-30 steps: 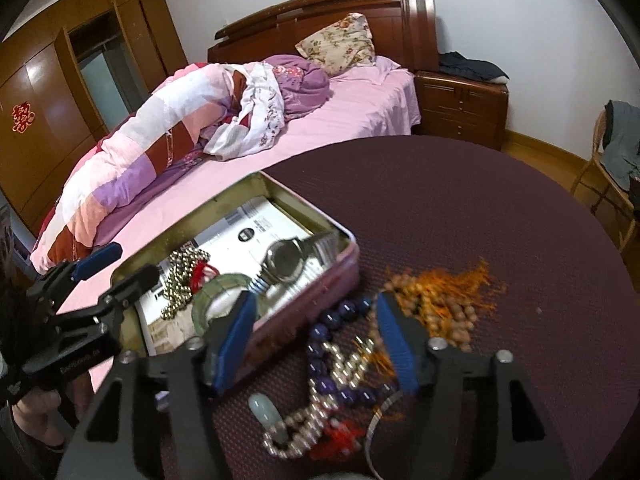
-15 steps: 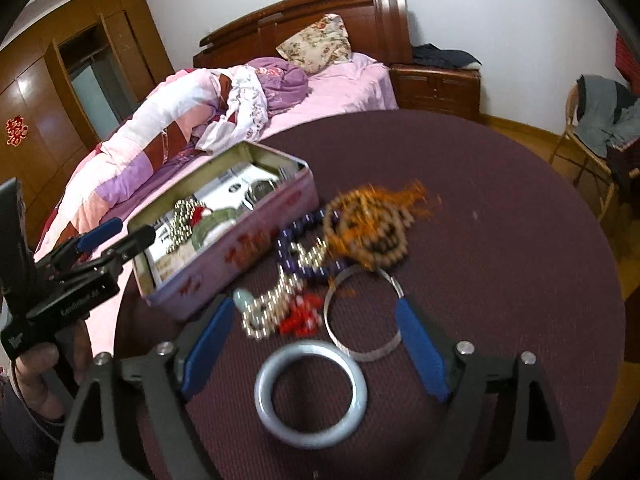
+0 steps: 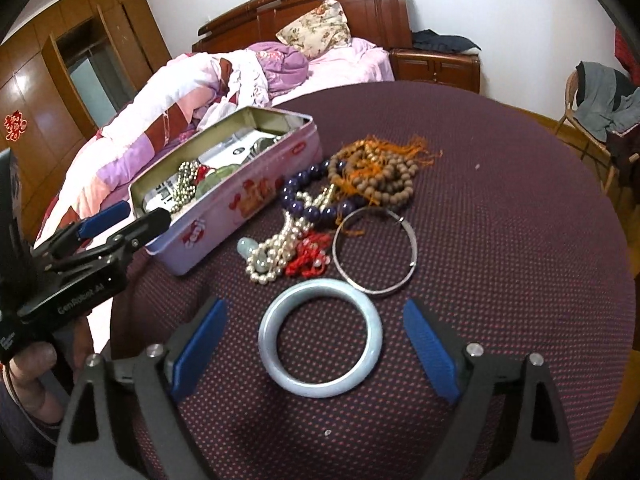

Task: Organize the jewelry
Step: 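Move both grippers back to the pile and lower the right gripper onto the white bangle, then grasp the white bangle with the right gripper while the left gripper grasps the pearl strand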

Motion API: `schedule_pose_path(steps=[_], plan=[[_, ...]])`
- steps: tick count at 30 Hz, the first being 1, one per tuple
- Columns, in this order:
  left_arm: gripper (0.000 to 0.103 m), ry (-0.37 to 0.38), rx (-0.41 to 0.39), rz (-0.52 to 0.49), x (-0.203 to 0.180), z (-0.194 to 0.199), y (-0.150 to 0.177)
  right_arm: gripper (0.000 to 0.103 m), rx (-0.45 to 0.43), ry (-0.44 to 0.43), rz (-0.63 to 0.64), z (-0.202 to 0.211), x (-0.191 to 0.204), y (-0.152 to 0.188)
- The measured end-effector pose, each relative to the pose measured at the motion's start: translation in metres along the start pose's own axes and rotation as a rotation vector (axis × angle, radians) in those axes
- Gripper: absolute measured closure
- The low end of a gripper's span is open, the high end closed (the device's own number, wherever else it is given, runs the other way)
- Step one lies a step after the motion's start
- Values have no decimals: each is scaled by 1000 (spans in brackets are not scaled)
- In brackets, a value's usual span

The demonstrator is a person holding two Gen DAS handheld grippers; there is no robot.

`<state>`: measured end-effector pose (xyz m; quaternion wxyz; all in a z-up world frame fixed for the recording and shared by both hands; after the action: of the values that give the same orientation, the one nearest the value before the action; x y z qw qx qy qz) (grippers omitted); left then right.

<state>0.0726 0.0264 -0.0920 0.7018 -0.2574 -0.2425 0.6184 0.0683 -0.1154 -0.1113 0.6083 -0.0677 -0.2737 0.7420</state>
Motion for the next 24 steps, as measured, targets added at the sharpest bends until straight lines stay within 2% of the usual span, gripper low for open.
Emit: schedule_pose_path(steps=[10,13,15,22,23,24], plan=[[27,8,3,15,1,0,-1,11,39,5,7,-17,2,8],[27,21,0,11,-2,2,-1,17,43,26,27,-18,4,9],[27,29,-1,7,-4,3,-3,26,41,58,35,-18,4,9],[26,67,-10,-20,-17,11,-6,28,40,45,37,-15,1,10],[27,71,-11,-24,-18,11,-6,34,34,43,35,-13,1,10],[27,76,-11,-29,-21,12,-7,76,20,74,31,-8,-3,10]])
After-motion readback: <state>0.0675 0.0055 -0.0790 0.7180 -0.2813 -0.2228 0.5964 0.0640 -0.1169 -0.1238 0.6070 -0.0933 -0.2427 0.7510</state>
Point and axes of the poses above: each gripper's, at about its wrist camera, not at the fingertips, and z roughly against the way its jaws point, x to its left, y to its underside, the point moved 4 cm from there along -z, roughly the way its jaws point, and after that the axes turned 10 degrees about x, right-handed, at the moved point
